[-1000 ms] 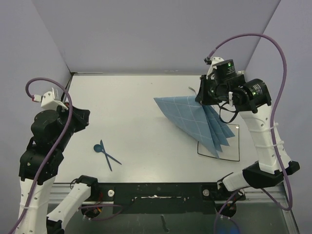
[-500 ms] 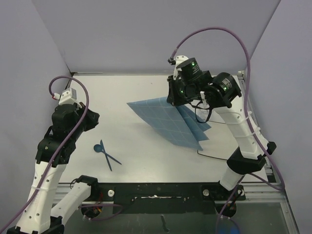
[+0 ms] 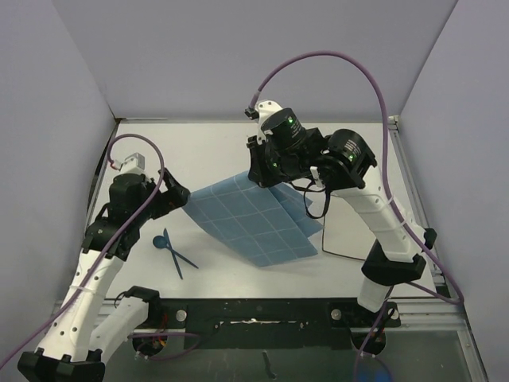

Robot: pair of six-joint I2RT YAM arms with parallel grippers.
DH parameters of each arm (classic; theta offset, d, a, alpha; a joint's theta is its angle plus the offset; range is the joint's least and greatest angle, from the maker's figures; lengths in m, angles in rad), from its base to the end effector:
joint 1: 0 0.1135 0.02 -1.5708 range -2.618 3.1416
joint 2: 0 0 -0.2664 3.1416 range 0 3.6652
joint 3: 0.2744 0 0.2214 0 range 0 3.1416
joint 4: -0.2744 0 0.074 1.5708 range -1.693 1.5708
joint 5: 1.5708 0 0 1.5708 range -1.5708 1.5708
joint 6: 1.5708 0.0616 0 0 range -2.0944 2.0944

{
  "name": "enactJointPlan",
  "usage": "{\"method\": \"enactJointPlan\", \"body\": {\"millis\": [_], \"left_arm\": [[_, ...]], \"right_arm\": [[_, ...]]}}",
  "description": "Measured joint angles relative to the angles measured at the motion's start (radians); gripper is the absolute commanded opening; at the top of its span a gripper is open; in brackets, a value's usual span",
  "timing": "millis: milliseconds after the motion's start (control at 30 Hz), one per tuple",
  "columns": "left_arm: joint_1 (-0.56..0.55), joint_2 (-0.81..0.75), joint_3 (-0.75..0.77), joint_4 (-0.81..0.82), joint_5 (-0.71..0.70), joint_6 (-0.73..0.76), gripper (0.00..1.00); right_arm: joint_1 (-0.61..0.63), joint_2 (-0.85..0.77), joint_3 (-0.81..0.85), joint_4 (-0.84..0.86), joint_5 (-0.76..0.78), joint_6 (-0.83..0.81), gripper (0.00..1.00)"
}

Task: Set the dinner table for one person
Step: Place the napkin at the center of the board.

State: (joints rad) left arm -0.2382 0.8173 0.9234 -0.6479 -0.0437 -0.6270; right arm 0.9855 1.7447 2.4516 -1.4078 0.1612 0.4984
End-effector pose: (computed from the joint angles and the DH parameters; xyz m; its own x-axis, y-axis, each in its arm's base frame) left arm 0.1556 -0.0350 0.3201 -0.5228 -0.4762 -0.7070 -0.1326 0.8647 -0.4844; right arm 0.1697 0.2381 0.4730 -0.6738 -0.1626 -0.7208 -0.4928 0.8257 0.2744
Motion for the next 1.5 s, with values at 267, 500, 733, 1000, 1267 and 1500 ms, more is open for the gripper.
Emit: {"method": "enactJointPlan", "body": {"millis": [267, 500, 733, 1000, 1267, 1500], "left_arm": [[0.0, -0.001, -0.025, 0.054, 0.02, -0.006, 0.97], [0.0, -0.04, -0.169, 0.204, 0.089, -0.026, 0.68], [0.002, 0.016, -0.123, 0.138, 0.109, -0.124, 0.56], [0.035, 0.073, 0.188, -0.154, 0.054, -0.286, 0.54], [0.06, 0.41, 0.712, -0.566, -0.017, -0.308, 0.58], [0.068, 0.485, 0.661, -0.672, 0.022, -0.426, 0.52]], "right_arm": [[0.005, -0.004, -0.011, 0.001, 0.021, 0.008, 0.0], [0.013, -0.008, -0.014, 0.0, 0.038, 0.011, 0.0], [0.024, -0.045, -0.055, 0.001, 0.056, 0.019, 0.0], [0.035, -0.055, -0.076, 0.006, 0.066, 0.032, 0.0], [0.049, -0.066, -0.092, 0.017, 0.091, 0.035, 0.0], [0.057, -0.132, -0.175, 0.067, 0.126, 0.036, 0.0]]}}
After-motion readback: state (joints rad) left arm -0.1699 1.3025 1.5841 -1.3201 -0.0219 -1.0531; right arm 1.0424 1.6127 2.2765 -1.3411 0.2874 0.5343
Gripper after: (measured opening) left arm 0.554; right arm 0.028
